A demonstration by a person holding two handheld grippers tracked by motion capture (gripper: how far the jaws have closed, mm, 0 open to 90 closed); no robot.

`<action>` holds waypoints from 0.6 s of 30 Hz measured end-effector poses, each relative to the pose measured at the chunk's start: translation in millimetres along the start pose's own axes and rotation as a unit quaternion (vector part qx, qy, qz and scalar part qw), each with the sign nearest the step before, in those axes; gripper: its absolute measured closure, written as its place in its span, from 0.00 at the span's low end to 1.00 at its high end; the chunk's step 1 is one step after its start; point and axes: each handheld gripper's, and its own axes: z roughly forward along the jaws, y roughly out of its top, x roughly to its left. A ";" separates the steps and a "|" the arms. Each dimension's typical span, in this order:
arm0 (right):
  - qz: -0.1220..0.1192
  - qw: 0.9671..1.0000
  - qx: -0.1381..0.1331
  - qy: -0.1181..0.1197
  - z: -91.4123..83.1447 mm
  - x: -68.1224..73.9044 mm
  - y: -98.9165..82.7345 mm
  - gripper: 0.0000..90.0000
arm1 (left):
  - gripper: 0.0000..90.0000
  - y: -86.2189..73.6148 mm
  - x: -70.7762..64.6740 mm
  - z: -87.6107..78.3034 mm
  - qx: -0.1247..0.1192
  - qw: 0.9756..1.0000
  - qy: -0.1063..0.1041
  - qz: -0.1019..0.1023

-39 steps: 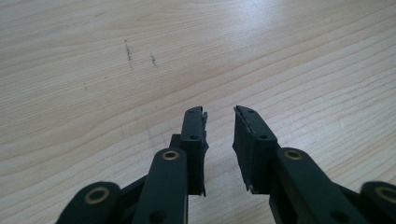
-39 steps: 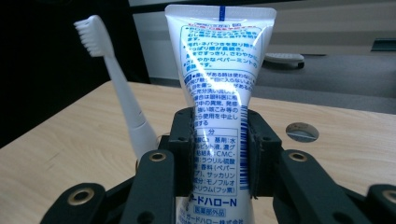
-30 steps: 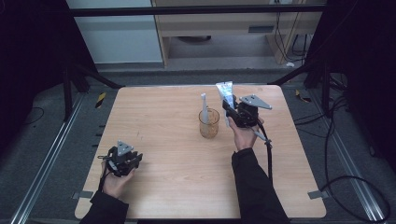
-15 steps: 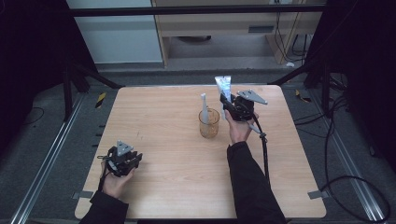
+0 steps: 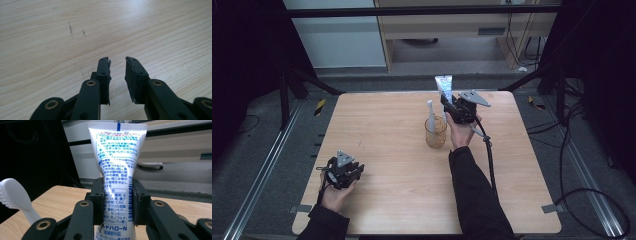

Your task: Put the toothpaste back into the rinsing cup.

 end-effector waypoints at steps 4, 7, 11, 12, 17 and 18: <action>0.003 1.000 0.001 0.004 6.1 4.0 -3.7 0.76 | 0.80 -0.1 -0.2 -0.1 0.000 1.000 0.000 0.001; 0.009 1.000 0.006 0.005 10.5 4.5 -7.6 0.76 | 0.80 0.0 -0.1 -0.3 0.000 1.000 0.000 0.001; 0.009 1.000 0.011 0.006 16.6 5.0 -12.9 0.76 | 0.80 -0.1 -0.1 0.2 0.001 1.000 -0.001 0.001; 0.009 1.000 0.012 0.005 17.7 5.4 -13.9 0.76 | 0.80 -0.1 -0.1 0.3 0.001 1.000 -0.001 0.001; 0.010 1.000 0.020 0.007 23.7 7.0 -20.4 0.75 | 0.80 -0.2 -0.3 0.2 0.001 1.000 0.000 0.001; 0.009 1.000 0.022 0.007 24.2 7.1 -21.2 0.75 | 0.80 -0.3 -0.3 0.3 0.001 1.000 0.000 0.001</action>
